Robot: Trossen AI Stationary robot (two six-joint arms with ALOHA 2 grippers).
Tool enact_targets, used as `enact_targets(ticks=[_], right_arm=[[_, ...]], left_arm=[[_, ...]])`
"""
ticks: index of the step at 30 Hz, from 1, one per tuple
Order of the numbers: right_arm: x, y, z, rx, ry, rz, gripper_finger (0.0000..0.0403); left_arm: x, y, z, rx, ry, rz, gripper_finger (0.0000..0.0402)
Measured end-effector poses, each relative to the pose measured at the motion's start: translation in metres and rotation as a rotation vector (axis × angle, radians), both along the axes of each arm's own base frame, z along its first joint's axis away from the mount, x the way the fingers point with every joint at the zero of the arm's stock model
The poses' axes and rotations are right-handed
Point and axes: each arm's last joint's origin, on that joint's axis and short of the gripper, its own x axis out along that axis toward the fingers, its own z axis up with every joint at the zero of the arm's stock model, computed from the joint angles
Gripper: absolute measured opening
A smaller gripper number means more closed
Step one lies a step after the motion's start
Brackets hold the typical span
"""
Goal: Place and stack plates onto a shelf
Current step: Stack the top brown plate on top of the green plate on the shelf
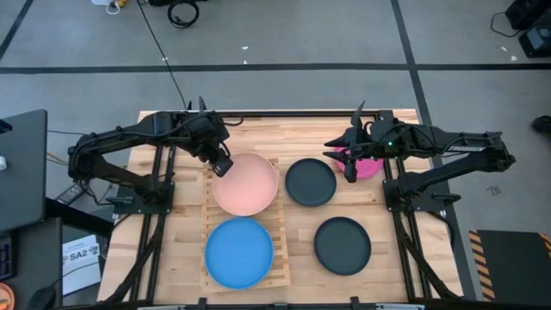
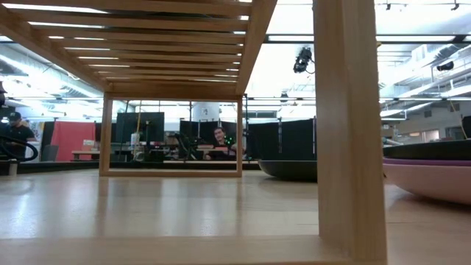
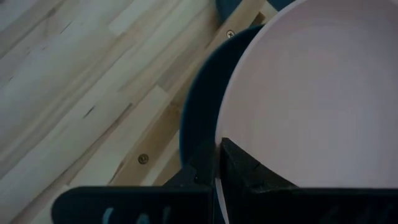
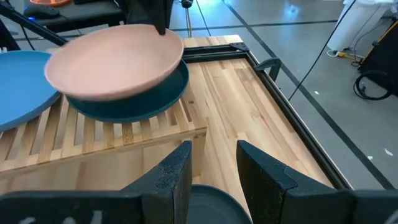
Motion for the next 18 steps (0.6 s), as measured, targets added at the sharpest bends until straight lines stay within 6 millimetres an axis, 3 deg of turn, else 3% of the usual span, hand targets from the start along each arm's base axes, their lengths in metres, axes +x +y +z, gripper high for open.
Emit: enact_targets(ticks=[10,18], right_arm=[[0.0,0.0,0.0,-0.006,0.001,0.003,0.0132],[0.0,0.0,0.0,-0.007,0.001,0.003,0.0132]], left_arm=[[0.004,0.0008,-0.0034,-0.004,0.018,0.0,0.0016],[0.0074,0.0015,-0.0062,-0.007,0.029,-0.001,0.004]])
